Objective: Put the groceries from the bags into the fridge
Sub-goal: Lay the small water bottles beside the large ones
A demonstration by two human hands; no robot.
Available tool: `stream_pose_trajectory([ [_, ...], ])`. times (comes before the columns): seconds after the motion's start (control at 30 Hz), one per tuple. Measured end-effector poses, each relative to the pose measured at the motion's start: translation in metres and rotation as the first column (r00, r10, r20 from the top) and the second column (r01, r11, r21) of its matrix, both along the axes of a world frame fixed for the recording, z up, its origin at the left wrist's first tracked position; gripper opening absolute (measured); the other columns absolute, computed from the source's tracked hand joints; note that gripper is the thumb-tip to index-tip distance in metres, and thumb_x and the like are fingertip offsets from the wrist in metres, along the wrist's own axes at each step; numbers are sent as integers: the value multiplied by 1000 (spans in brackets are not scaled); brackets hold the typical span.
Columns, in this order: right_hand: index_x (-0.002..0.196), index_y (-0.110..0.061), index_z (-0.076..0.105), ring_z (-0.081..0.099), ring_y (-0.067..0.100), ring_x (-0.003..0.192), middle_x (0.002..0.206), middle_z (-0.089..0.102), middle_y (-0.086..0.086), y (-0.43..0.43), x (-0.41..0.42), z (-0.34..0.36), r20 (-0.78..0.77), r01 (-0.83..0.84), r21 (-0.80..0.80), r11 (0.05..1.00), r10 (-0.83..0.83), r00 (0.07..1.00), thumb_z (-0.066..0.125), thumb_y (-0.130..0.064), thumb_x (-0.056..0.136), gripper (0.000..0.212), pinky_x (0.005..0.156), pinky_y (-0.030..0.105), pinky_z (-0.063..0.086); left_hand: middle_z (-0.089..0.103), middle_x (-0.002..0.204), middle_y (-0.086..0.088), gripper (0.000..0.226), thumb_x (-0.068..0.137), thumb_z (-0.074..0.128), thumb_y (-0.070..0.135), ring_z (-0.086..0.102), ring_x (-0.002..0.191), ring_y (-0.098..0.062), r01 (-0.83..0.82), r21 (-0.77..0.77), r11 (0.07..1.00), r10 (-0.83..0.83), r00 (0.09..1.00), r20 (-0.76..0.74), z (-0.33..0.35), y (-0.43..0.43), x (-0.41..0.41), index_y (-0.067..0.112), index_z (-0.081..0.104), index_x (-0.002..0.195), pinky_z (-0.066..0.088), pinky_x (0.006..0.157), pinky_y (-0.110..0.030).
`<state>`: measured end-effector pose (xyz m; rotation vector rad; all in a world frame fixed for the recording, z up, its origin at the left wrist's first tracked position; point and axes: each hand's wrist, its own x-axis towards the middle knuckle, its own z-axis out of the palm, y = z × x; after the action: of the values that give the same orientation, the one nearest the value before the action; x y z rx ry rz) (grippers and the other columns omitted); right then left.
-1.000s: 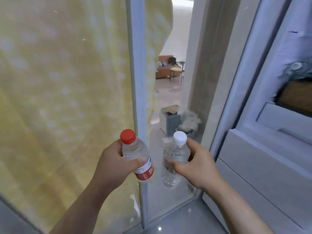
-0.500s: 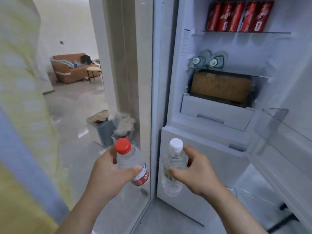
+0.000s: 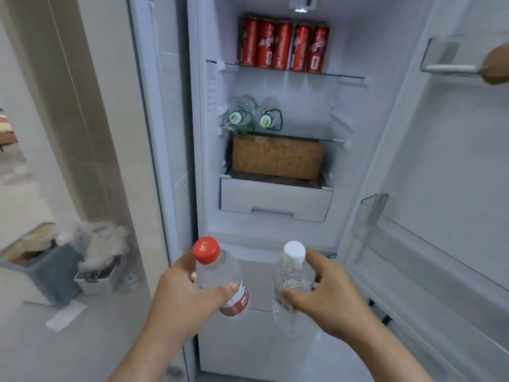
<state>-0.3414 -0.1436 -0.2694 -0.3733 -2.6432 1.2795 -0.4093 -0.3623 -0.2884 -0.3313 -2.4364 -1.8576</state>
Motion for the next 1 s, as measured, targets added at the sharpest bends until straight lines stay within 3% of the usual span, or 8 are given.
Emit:
stream_pose_trajectory([
  [0.13, 107, -47, 55, 63, 1, 63, 75, 69, -19, 30, -20, 16, 53, 33, 86, 996, -38, 998, 64, -43, 64, 44, 67, 27, 55, 72, 86, 14, 44, 50, 86, 32, 68, 81, -9, 67, -27, 997, -67, 997, -22, 5, 39, -38, 44, 64, 87, 52, 71, -27],
  [0.3, 103, -45, 55, 62, 2, 61, 76, 68, -18, 73, -63, 31, 0, 53, 127, 990, -53, 999, 61, -56, 62, 43, 61, 24, 53, 72, 86, 21, 49, 48, 84, 34, 67, 82, 1, 97, -21, 995, -98, 994, -58, 24, 95, -87, 51, 63, 88, 50, 74, -26],
  [0.43, 107, -48, 52, 64, 1, 67, 80, 69, -18, 98, -105, 48, -64, 54, 134, 990, -46, 997, 67, -53, 67, 43, 64, 26, 55, 73, 84, 21, 39, 56, 92, 17, 67, 81, 1, 95, -17, 995, -96, 990, -99, 43, 123, -126, 32, 69, 84, 48, 74, -25],
  [0.57, 111, -55, 45, 66, 1, 79, 93, 68, -22, 113, -131, 60, -133, 39, 80, 996, -28, 991, 72, -51, 72, 48, 74, 32, 58, 72, 84, 22, 38, 60, 88, 8, 67, 79, 4, 70, -2, 998, -70, 982, -177, 59, 139, -153, 28, 68, 85, 46, 70, -20],
  [0.63, 105, -66, 42, 66, -2, 75, 89, 67, -23, 118, -139, 66, -157, 13, 46, 999, -6, 988, 75, -46, 75, 49, 69, 27, 57, 72, 85, 22, 39, 60, 88, 10, 66, 79, 4, 72, 5, 997, -69, 977, -204, 67, 146, -165, 29, 68, 86, 47, 69, -21],
  [0.83, 92, -82, 31, 46, -26, 96, 100, 48, -51, 131, -158, 97, -277, 51, 98, 994, -22, 960, 76, -42, 76, 63, 63, 3, 44, 67, 79, 31, 41, 57, 90, 10, 64, 76, 9, 134, 12, 991, -120, 926, -359, 100, 173, -204, 31, 65, 81, 42, 59, -10],
  [1.0, 103, -78, 37, 55, -18, 95, 105, 46, -53, 140, -166, 120, -395, 170, 142, 975, -102, 913, 77, -31, 76, 68, 68, -4, 39, 68, 80, 32, 49, 50, 94, 11, 64, 77, 12, 270, 65, 961, -203, 841, -501, 130, 191, -234, 38, 67, 82, 42, 64, 1],
])
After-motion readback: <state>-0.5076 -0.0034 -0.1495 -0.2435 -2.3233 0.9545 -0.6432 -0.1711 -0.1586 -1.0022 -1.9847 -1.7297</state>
